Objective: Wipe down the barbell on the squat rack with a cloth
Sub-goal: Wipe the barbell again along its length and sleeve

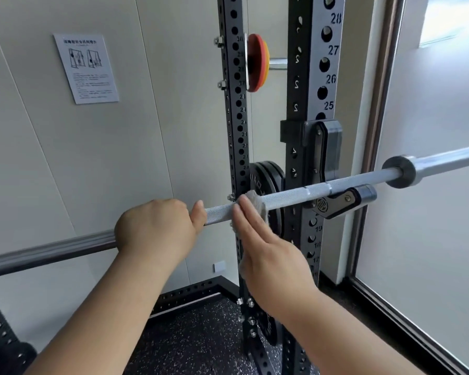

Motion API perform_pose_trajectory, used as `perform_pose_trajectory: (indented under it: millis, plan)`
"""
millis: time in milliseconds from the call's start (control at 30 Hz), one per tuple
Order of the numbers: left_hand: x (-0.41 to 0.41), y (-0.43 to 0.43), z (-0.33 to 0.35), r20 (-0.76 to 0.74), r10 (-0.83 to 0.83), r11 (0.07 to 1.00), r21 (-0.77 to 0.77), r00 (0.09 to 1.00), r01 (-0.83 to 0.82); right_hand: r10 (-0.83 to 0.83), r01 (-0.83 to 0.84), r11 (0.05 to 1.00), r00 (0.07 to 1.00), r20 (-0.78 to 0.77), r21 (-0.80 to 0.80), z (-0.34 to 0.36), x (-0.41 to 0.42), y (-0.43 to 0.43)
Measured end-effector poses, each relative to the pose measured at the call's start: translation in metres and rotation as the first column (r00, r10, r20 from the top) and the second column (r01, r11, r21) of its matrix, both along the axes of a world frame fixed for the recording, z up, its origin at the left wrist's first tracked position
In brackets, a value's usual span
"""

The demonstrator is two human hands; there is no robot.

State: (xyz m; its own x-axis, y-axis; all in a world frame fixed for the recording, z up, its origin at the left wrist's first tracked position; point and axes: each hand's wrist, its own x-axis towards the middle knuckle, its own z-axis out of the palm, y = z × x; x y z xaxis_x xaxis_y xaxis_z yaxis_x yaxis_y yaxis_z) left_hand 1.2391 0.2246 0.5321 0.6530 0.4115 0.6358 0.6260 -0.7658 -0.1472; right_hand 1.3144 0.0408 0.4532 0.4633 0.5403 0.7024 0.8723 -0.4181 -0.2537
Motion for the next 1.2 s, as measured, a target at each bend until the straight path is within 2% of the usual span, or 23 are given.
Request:
perform_pose_trajectory:
  millis: [33, 133, 200, 267, 367, 467, 533, 567, 667, 700, 833, 1000, 1133, 1200]
  plan:
    - [0.001, 0.001, 0.000, -0.010, -0.006, 1.000, -0.010, 1.000, 0.006, -0.005, 0.005, 1.000, 1.000, -0.004, -0.019, 0.001, 0.004, -0.003]
    - [0.000, 0.000, 0.003, -0.025, -0.029, 0.999, -0.024, 0.999, 0.029, -0.177, 0.193, 0.979, 0.965, -0.193, 0.067, 0.007, 0.027, -0.017]
    - [-0.002, -0.002, 0.003, -0.029, -0.023, 1.000, -0.022, 0.999, 0.022, -0.231, 0.254, 0.966, 0.938, -0.258, 0.058, 0.010, 0.032, -0.022]
    - [-0.002, -0.005, 0.002, -0.024, 0.001, 1.000, 0.009, 1.000, 0.000, -0.149, 0.151, 0.989, 0.964, -0.218, -0.008, 0.007, 0.024, -0.018]
    - [-0.003, -0.010, -0.007, 0.090, -0.022, 0.999, 0.048, 0.996, 0.017, -0.045, 0.040, 0.996, 0.997, -0.060, -0.075, 0.005, 0.020, -0.022]
    - [0.001, -0.020, -0.019, 0.198, -0.257, 0.964, 0.116, 0.946, 0.238, -0.146, 0.154, 0.988, 0.964, -0.222, 0.020, 0.014, 0.043, -0.037]
    - [0.013, -0.033, -0.022, 0.166, -0.340, 0.937, 0.141, 0.926, 0.319, -0.173, 0.203, 0.975, 0.948, -0.266, 0.088, 0.018, 0.050, -0.043]
    - [0.022, -0.042, -0.021, 0.139, -0.354, 0.931, 0.144, 0.925, 0.335, -0.152, 0.177, 0.981, 0.956, -0.250, 0.080, 0.017, 0.048, -0.042]
    - [0.051, -0.068, -0.022, 0.055, -0.379, 0.915, 0.173, 0.924, 0.365, -0.051, 0.045, 0.997, 0.991, -0.121, -0.055, 0.010, 0.043, -0.044]
    - [0.059, -0.075, -0.023, 0.046, -0.382, 0.913, 0.176, 0.923, 0.369, -0.080, 0.071, 0.994, 0.991, -0.109, -0.080, 0.011, 0.047, -0.048]
    - [0.079, -0.082, -0.026, 0.103, -0.347, 0.921, 0.225, 0.932, 0.318, -0.325, 0.316, 0.945, 0.900, -0.290, -0.079, 0.025, 0.072, -0.062]
    - [0.087, -0.077, -0.027, 0.170, -0.333, 0.913, 0.305, 0.928, 0.271, -0.268, 0.199, 0.937, 0.936, -0.228, -0.286, 0.023, 0.063, -0.058]
    - [0.091, -0.076, -0.030, 0.182, -0.324, 0.915, 0.310, 0.928, 0.259, -0.354, 0.335, 0.935, 0.890, -0.288, -0.116, 0.032, 0.087, -0.066]
    - [0.093, -0.078, -0.028, 0.172, -0.311, 0.924, 0.286, 0.935, 0.255, -0.299, 0.277, 0.954, 0.910, -0.287, -0.116, 0.028, 0.083, -0.062]
